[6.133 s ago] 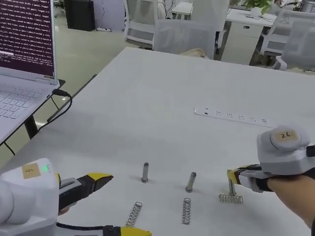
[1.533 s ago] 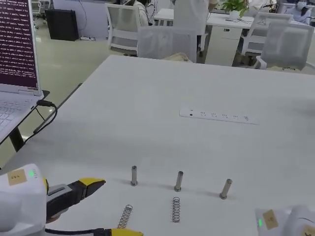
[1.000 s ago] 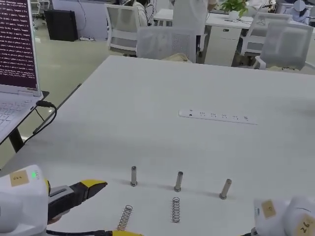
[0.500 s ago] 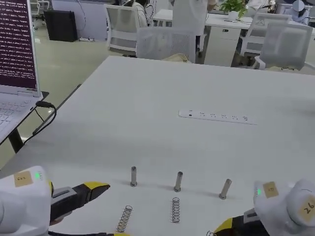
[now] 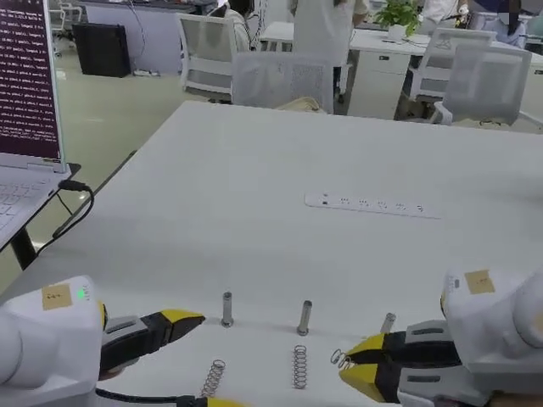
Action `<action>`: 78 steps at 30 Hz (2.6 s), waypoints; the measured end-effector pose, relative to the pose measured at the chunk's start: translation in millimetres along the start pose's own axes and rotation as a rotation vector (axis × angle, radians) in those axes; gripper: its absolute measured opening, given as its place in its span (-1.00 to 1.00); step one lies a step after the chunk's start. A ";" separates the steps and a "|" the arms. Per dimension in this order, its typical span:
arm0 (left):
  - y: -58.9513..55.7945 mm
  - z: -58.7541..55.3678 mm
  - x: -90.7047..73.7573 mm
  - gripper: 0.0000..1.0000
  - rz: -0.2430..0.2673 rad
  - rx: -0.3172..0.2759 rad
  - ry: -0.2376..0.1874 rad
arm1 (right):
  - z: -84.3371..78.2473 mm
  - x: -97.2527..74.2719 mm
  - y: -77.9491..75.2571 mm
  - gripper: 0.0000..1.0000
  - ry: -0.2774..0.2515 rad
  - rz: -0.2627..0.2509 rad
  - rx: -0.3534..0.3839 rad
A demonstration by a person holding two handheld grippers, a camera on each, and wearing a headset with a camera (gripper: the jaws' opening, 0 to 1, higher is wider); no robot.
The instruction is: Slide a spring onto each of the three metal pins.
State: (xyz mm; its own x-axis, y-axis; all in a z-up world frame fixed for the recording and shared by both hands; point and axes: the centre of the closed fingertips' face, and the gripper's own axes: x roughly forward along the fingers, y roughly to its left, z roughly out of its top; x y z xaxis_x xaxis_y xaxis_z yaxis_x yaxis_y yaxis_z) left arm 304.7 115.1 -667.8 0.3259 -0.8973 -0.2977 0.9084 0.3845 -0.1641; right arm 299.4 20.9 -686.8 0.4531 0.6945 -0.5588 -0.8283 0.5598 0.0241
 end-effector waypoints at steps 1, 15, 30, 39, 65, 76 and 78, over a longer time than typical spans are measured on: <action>-1.3 1.5 0.6 0.39 -0.007 0.000 -0.002 | 7.4 -1.4 0.5 -0.84 -0.024 0.001 0.003; -18.5 32.1 10.0 0.24 -0.100 -0.021 -0.076 | 85.3 -19.2 8.4 -0.84 -0.288 0.040 0.099; -35.7 68.8 16.9 -0.08 -0.199 -0.107 -0.219 | 121.7 -22.2 34.2 -0.84 -0.388 0.091 0.082; -44.1 85.9 13.7 -0.48 -0.250 -0.118 -0.303 | 135.2 -21.2 48.7 -0.84 -0.433 0.141 0.079; -52.4 88.6 14.2 -0.95 -0.274 -0.008 -0.321 | 131.7 -25.9 52.5 -0.84 -0.415 0.155 0.044; -62.5 66.1 20.6 -0.95 -0.303 0.160 -0.164 | 104.1 -28.3 61.0 -0.84 -0.260 0.198 -0.019; -64.2 60.1 23.1 -0.95 -0.303 0.204 -0.120 | 97.3 -27.6 62.2 -0.84 -0.220 0.203 -0.042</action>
State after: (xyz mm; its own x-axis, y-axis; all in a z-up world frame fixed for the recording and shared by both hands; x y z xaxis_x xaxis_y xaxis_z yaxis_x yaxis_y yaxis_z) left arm 269.7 56.6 -607.7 0.0525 -0.9873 -0.1499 0.9977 0.0582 -0.0337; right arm 267.4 80.5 -589.3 0.3335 0.8741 -0.3533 -0.9201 0.3835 0.0803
